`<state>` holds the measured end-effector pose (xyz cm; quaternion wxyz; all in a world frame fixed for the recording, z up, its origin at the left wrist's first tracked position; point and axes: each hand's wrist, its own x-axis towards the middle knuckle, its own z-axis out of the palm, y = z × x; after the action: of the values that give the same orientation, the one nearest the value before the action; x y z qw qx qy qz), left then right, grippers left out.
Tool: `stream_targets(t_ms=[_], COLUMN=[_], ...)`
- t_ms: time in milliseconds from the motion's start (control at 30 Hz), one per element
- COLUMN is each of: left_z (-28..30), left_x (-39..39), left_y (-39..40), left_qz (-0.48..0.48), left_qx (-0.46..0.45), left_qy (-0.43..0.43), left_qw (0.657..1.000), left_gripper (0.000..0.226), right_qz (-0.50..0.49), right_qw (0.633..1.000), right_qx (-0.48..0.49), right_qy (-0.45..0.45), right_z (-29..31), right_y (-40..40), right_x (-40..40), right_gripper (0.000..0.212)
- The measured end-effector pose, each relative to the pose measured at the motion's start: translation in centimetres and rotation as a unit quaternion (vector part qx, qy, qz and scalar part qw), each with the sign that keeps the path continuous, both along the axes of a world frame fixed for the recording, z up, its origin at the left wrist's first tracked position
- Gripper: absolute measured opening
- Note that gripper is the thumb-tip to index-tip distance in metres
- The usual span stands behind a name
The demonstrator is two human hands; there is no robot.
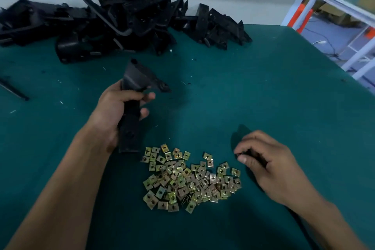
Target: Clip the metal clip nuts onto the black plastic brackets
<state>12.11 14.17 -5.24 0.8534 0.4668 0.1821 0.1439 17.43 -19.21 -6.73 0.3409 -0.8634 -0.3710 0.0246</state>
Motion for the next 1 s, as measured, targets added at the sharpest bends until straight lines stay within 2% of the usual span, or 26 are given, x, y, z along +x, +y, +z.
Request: stream_targets(t_ms=[133,233,267,400,500,567,767,1000], left_z=[-0.1,-0.2,-0.4,-0.4,-0.3,-0.4,-1.1,-1.3], left_x=[-0.2,-0.2,-0.1,0.0,0.1,0.3,0.6,0.7], left_y=[0.3,-0.2,-0.3,-0.7,-1.1,-1.2,-1.1,-0.9], left_qz=[-0.081,-0.129,-0.134,-0.147,-0.141,-0.138,-0.123,-0.115], left_qx=[0.067,0.113,0.120,0.155,0.166,0.179,0.185,0.179], left_qy=[0.007,-0.009,-0.020,-0.037,-0.045,-0.050,-0.063,-0.073], left_qw=[0.994,0.985,0.983,0.976,0.975,0.973,0.973,0.974], left_gripper=[0.026,0.011,0.015,0.028,0.044,0.046,0.029,0.033], right_qz=[-0.040,-0.058,-0.062,-0.033,0.041,0.071,0.068,0.045], right_qw=[0.999,0.986,0.973,0.892,0.784,0.742,0.757,0.766], right_qx=[0.033,0.122,0.170,0.316,0.386,0.405,0.403,0.386], right_qy=[-0.007,0.099,0.144,0.321,0.484,0.529,0.510,0.512], right_z=[-0.1,0.5,0.7,1.3,1.6,1.5,1.2,1.1], right_y=[1.3,4.2,5.7,12.5,16.0,16.6,15.0,15.0], right_x=[1.3,2.4,2.9,4.1,3.9,3.9,4.8,4.8], right_gripper=[0.013,0.025,0.026,0.018,0.015,0.017,0.024,0.014])
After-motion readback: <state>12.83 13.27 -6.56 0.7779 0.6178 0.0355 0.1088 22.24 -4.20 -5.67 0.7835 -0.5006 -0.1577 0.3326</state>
